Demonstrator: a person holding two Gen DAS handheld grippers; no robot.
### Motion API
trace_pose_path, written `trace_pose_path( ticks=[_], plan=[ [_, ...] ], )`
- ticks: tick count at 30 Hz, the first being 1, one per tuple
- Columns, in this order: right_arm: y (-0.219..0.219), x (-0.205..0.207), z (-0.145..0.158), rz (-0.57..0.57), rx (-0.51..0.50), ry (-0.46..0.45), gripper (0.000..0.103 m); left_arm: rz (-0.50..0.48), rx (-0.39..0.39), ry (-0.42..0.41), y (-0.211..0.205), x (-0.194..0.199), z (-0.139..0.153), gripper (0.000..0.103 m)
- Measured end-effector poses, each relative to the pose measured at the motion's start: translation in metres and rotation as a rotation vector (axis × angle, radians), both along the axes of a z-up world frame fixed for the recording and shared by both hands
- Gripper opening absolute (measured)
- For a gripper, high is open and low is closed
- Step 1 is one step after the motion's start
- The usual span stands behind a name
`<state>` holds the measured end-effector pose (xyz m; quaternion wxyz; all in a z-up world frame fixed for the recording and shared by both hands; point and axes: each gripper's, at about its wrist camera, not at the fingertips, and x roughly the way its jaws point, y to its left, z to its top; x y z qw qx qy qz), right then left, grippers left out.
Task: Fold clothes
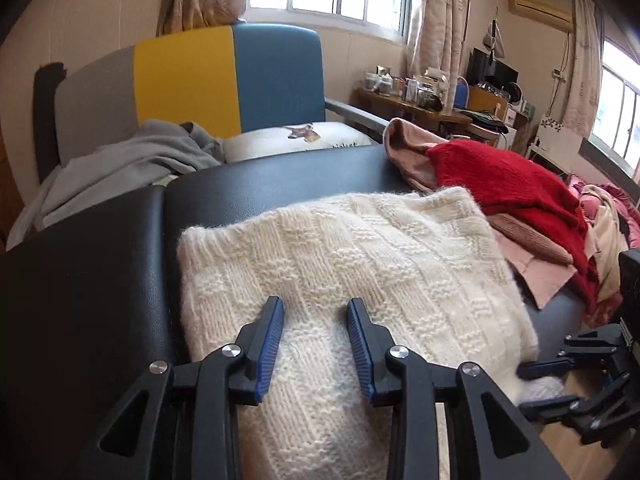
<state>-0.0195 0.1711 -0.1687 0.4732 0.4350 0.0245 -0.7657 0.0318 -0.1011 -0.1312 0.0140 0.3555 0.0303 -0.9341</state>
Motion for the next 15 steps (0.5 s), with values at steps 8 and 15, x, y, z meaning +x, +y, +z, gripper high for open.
trace_pose_path(
  ticks=[8, 15],
  plan=[
    [0.009, -0.005, 0.0, -0.026, -0.049, -0.014, 0.034, 0.012, 0.012, 0.009, 0.0, 0.001, 0.0, 0.034],
    [0.012, -0.009, 0.002, -0.062, -0.096, -0.081, 0.042, -0.016, 0.14, 0.059, -0.022, 0.022, 0.026, 0.043]
  ],
)
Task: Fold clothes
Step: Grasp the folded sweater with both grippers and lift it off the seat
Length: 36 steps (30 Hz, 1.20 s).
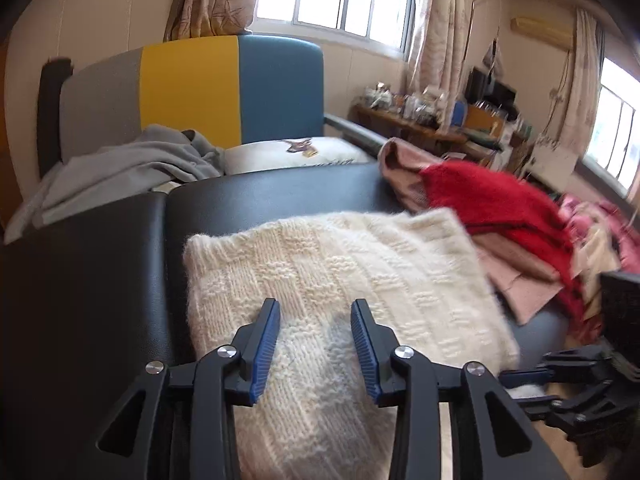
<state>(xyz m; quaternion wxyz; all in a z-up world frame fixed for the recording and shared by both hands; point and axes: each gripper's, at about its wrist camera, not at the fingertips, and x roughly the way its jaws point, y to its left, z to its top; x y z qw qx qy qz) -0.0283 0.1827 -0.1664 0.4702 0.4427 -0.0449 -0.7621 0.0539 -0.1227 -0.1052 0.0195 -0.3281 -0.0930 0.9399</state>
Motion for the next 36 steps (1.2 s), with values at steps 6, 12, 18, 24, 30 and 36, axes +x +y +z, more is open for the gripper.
trace_pose_path(
  ticks=[6, 12, 18, 24, 30, 36],
  plan=[
    [0.02, -0.018, 0.037, -0.027, -0.152, -0.057, 0.085, 0.005, 0.251, -0.011, -0.071, 0.025, 0.002, 0.059],
    [0.019, -0.064, 0.034, -0.053, -0.12, -0.113, 0.097, -0.094, 0.486, -0.091, -0.101, 0.02, -0.033, 0.067],
    [-0.028, -0.099, -0.015, 0.012, -0.033, -0.278, 0.098, -0.185, 0.55, -0.109, -0.093, 0.005, -0.059, 0.072],
    [-0.058, -0.106, -0.029, 0.157, -0.123, -0.384, 0.103, -0.23, 0.65, -0.115, -0.094, -0.018, -0.076, 0.089],
    [-0.059, -0.1, -0.03, 0.183, -0.122, -0.361, 0.103, -0.253, 0.591, -0.117, -0.074, -0.024, -0.081, 0.084],
    [-0.082, -0.075, -0.018, 0.177, 0.006, -0.274, 0.064, -0.169, 0.629, -0.069, -0.075, 0.012, -0.071, 0.054]
  ],
)
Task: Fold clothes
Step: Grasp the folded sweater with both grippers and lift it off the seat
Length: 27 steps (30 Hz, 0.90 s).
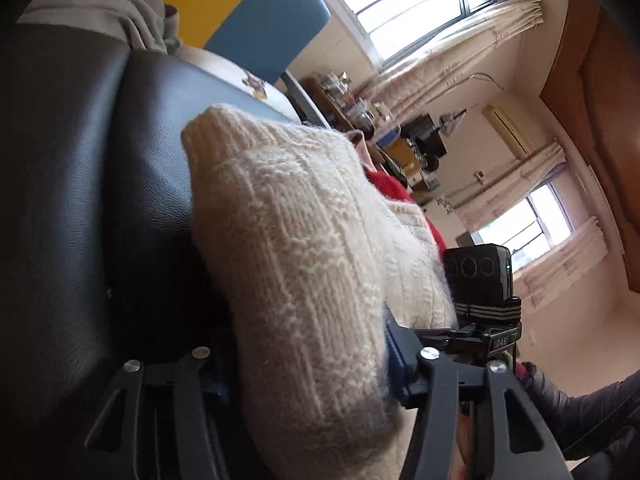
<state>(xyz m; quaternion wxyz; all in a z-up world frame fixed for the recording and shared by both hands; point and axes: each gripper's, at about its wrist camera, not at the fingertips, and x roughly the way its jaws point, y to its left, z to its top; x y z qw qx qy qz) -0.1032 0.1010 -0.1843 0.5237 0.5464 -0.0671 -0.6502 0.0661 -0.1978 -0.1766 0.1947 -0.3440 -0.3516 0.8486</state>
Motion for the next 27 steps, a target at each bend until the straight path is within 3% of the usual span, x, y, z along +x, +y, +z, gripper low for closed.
trace_pose_path(
  ticks=[4, 8, 13, 18, 21, 23, 25, 27],
  plan=[
    [-0.029, 0.027, 0.012, 0.081, -0.017, 0.028, 0.063, 0.097, -0.004, 0.052, -0.016, 0.056, 0.021, 0.053],
    [-0.092, 0.057, 0.027, 0.23, -0.096, 0.036, 0.063, 0.276, -0.073, 0.092, -0.051, 0.131, 0.052, 0.053],
    [-0.216, 0.109, 0.062, 0.484, -0.212, 0.071, 0.063, 0.592, -0.21, 0.162, -0.101, 0.241, 0.104, 0.053],
    [-0.362, 0.18, 0.131, 0.758, -0.329, 0.158, 0.063, 0.903, -0.323, 0.228, -0.153, 0.334, 0.161, 0.053],
    [-0.442, 0.218, 0.168, 0.886, -0.369, 0.194, 0.063, 1.075, -0.324, 0.205, -0.189, 0.372, 0.182, 0.053],
    [-0.492, 0.24, 0.175, 0.953, -0.344, 0.21, 0.063, 1.156, -0.305, 0.128, -0.214, 0.385, 0.179, 0.053],
    [-0.538, 0.259, 0.173, 1.008, -0.295, 0.225, 0.064, 1.205, -0.267, 0.017, -0.247, 0.391, 0.156, 0.053],
    [-0.58, 0.272, 0.145, 1.028, -0.189, 0.225, 0.065, 1.239, -0.182, -0.116, -0.28, 0.394, 0.116, 0.053]
  ],
)
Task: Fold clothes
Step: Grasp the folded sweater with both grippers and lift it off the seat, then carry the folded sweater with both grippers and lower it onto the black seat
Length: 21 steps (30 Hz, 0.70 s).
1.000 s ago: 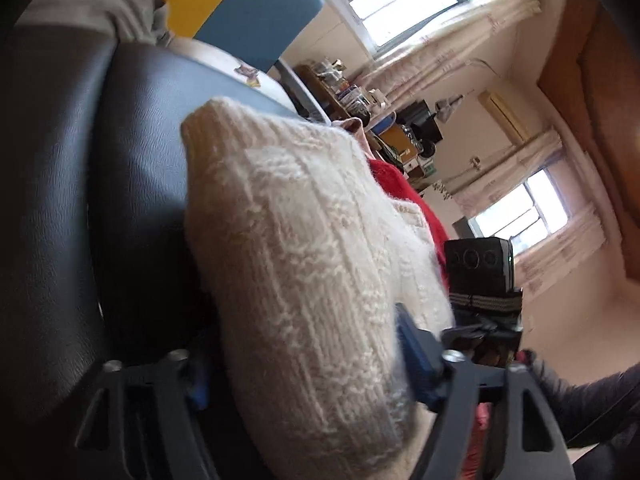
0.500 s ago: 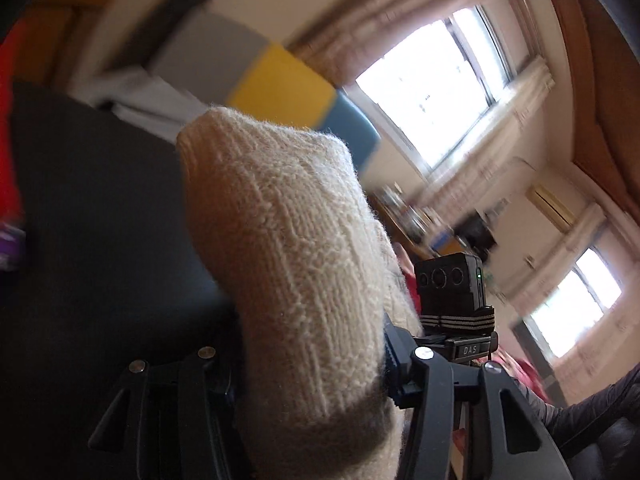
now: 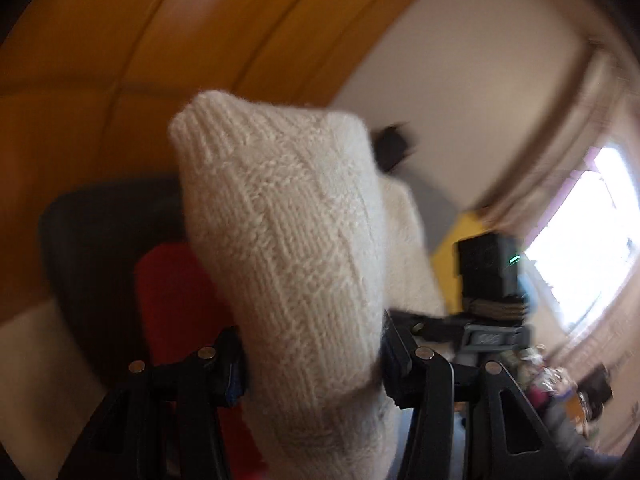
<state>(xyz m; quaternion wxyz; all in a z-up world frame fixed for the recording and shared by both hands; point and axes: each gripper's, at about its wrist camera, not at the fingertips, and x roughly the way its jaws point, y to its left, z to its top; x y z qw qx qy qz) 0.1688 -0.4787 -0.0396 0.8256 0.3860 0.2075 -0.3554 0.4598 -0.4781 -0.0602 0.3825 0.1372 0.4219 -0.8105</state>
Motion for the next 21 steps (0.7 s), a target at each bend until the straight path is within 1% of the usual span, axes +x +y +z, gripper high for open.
trace_pose_path(
  ticks=[1, 2, 3, 4, 5, 7, 9, 10, 11, 13, 15, 16, 18, 19, 21],
  plan=[
    [-0.017, 0.005, -0.021, -0.003, 0.051, 0.033, 0.066, 0.015, 0.073, -0.013, -0.015, 0.002, -0.025, 0.053],
    [-0.029, 0.005, -0.042, -0.01, 0.11, 0.028, 0.07, 0.019, 0.114, 0.018, -0.024, 0.007, -0.04, 0.056],
    [-0.038, 0.004, -0.06, -0.013, 0.153, 0.011, 0.072, 0.013, 0.131, 0.079, -0.027, 0.014, -0.048, 0.057],
    [-0.038, 0.0, -0.064, -0.006, 0.143, -0.037, 0.072, 0.002, 0.128, 0.1, -0.027, 0.017, -0.048, 0.058],
    [-0.035, -0.004, -0.062, -0.004, 0.126, -0.062, 0.072, -0.016, 0.106, 0.086, -0.025, 0.016, -0.043, 0.059],
    [-0.03, -0.009, -0.059, -0.002, 0.119, -0.081, 0.072, -0.044, 0.065, 0.046, -0.02, 0.013, -0.033, 0.06],
    [-0.026, -0.01, -0.055, -0.009, 0.123, -0.072, 0.075, -0.053, 0.032, -0.022, -0.01, 0.007, -0.019, 0.062],
    [-0.023, -0.011, -0.051, -0.017, 0.121, -0.068, 0.077, -0.054, 0.017, -0.048, -0.004, 0.006, -0.012, 0.062],
    [-0.02, -0.011, -0.047, -0.026, 0.117, -0.063, 0.081, -0.053, 0.003, -0.069, 0.002, 0.007, -0.006, 0.063],
    [-0.013, -0.013, -0.037, -0.053, 0.097, -0.04, 0.083, -0.045, -0.02, -0.109, 0.015, 0.009, 0.004, 0.063],
    [-0.004, -0.014, -0.025, -0.092, 0.053, 0.011, 0.085, -0.016, -0.051, -0.166, 0.023, 0.017, 0.017, 0.063],
    [0.002, -0.015, -0.017, -0.117, 0.02, 0.045, 0.085, 0.016, -0.083, -0.196, 0.029, 0.023, 0.027, 0.063],
    [0.02, -0.012, 0.007, -0.162, -0.099, 0.125, 0.085, 0.089, -0.168, -0.241, 0.045, 0.036, 0.048, 0.063],
    [0.03, -0.009, 0.019, -0.176, -0.165, 0.163, 0.085, 0.12, -0.207, -0.239, 0.053, 0.041, 0.056, 0.063],
    [0.049, 0.003, 0.042, -0.161, -0.287, 0.222, 0.085, 0.117, -0.259, -0.212, 0.059, 0.036, 0.071, 0.064]
  ],
)
